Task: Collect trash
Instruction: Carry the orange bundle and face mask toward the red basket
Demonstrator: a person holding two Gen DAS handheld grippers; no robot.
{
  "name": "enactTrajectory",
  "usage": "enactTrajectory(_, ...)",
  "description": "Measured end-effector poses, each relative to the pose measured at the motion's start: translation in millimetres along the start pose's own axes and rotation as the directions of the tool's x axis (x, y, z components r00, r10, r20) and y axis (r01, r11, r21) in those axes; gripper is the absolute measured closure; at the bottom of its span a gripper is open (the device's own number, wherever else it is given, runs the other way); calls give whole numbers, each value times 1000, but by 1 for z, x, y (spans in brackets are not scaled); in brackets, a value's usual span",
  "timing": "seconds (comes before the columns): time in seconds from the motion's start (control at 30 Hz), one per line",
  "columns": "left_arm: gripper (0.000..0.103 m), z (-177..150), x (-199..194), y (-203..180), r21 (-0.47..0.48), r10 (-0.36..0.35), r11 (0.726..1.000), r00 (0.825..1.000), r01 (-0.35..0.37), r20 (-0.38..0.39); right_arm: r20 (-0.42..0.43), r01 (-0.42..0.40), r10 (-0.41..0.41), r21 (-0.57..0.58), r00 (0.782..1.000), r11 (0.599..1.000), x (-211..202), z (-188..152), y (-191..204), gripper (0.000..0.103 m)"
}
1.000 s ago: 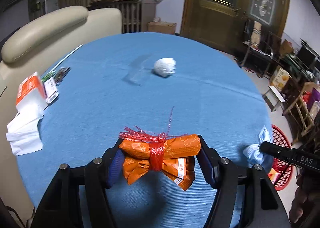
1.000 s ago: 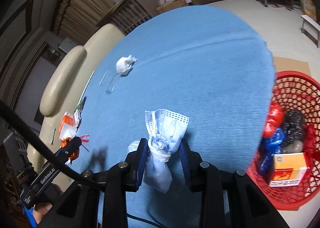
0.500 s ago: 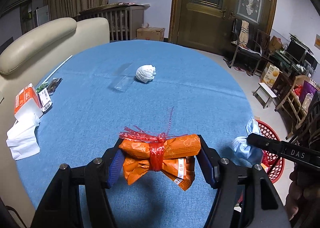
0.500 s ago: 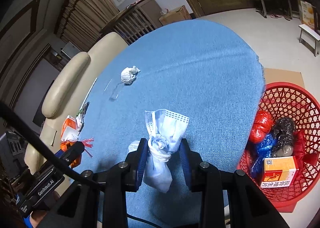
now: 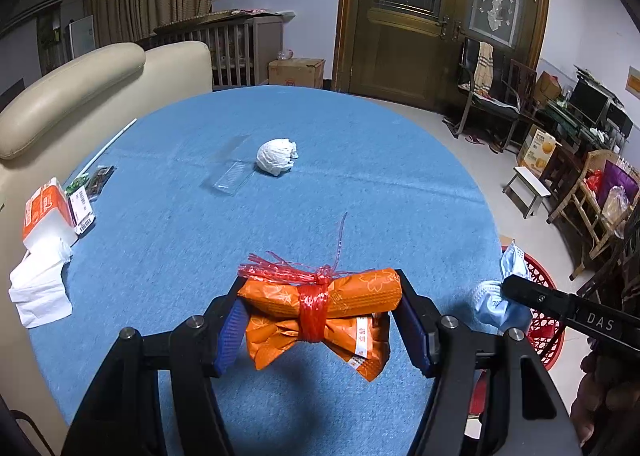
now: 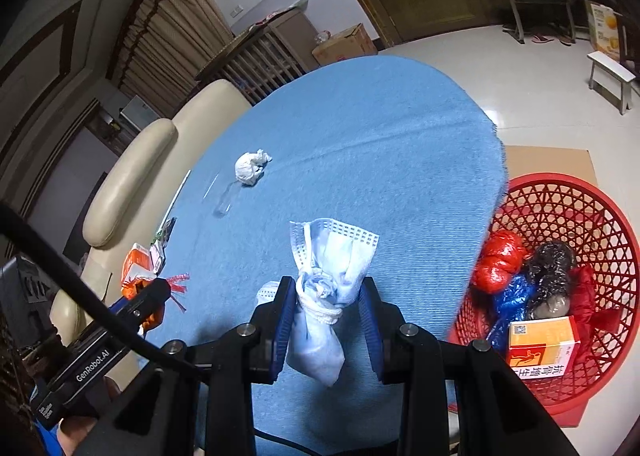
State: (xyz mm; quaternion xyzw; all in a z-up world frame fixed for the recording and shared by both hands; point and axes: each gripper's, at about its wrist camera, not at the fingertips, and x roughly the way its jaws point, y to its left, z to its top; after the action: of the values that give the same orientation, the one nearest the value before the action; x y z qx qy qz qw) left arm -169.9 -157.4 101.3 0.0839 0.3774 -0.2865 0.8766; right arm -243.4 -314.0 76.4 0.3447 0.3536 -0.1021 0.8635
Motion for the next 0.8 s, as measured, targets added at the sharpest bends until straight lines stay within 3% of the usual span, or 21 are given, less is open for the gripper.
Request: enactTrajectory(0.8, 35, 1, 3, 4, -20, -5, 1000, 1000, 5, 9, 1, 15, -15, 15, 1000, 1000, 2, 6, -5, 69)
